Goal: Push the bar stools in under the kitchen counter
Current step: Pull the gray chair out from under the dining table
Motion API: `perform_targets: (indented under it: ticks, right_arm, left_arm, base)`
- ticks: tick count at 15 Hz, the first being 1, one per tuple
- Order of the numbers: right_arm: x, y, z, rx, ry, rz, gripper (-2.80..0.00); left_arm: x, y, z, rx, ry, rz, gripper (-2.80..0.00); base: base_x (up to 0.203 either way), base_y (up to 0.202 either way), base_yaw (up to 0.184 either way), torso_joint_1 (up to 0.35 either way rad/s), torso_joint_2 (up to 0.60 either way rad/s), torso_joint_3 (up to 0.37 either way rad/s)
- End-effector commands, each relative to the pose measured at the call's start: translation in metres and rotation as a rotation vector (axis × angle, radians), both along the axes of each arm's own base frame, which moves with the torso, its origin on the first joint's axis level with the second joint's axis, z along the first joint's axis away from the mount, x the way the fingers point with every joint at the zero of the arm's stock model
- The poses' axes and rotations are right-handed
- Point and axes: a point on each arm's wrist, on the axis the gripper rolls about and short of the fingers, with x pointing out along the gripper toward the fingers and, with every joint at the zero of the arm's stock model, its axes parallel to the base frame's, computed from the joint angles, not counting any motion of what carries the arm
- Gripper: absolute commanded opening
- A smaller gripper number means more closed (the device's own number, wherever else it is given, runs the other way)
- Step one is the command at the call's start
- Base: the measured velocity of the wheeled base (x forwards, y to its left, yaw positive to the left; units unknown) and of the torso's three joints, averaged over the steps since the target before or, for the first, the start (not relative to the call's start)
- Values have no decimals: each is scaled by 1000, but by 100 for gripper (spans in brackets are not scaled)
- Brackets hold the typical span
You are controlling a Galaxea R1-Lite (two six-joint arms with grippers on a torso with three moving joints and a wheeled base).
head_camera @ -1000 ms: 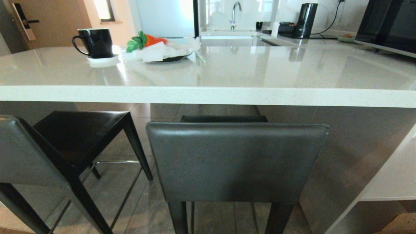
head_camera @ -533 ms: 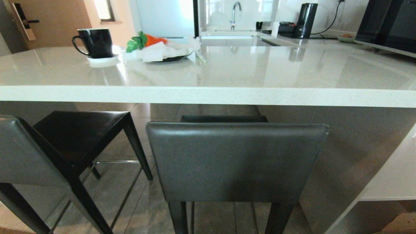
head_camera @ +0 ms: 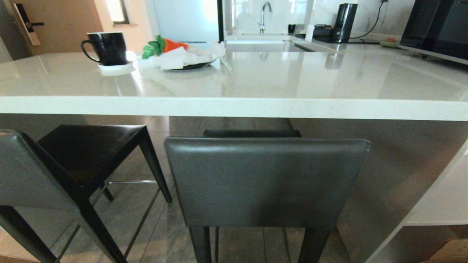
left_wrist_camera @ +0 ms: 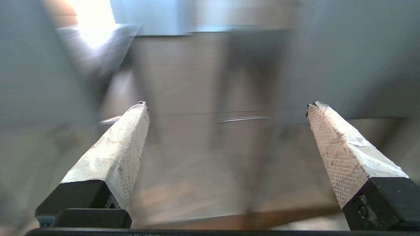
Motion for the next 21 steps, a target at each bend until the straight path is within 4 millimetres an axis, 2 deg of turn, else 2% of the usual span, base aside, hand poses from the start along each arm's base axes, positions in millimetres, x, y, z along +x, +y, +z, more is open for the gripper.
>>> perform_targets:
  ticks: [1, 4, 5, 8, 11, 13, 16, 18, 21]
  right_arm:
    - [7, 1, 10, 35, 35, 84, 0]
    - [16, 2, 25, 134, 96, 180, 0]
    - [19, 3, 26, 156, 125, 211, 0]
    - [34, 8, 25, 167, 202, 258, 0]
    - [48, 12, 27, 172, 190, 288, 0]
    - [56, 14, 22, 171, 238, 269, 0]
    - [72, 10, 19, 173, 245, 146, 0]
    - [77, 4, 20, 179, 220, 40, 0]
    - [72, 1, 24, 154, 163, -10, 0]
  left_arm:
    - [20, -2, 29, -41, 104, -214, 0]
    - [41, -9, 49, -283, 257, -415, 0]
    - [50, -12, 53, -325, 252, -431, 0]
    - [78, -19, 47, -355, 167, -501, 0]
    - [104, -22, 41, -348, 151, -525, 0]
    - [109, -20, 36, -347, 151, -497, 0]
    - [125, -1, 30, -299, 150, -272, 0]
    - [127, 9, 29, -225, 122, -178, 0]
    - [112, 4, 24, -186, 100, -274, 0]
  base:
    - [0, 0, 0, 0, 0, 0]
    - [0, 0, 0, 0, 0, 0]
    - [0, 0, 0, 0, 0, 0]
    - [0, 0, 0, 0, 0, 0]
    - [0, 0, 0, 0, 0, 0]
    - [0, 0, 0, 0, 0, 0]
    - [0, 0, 0, 0, 0, 0]
    - [0, 0, 0, 0, 0, 0]
    - [0, 0, 0, 0, 0, 0]
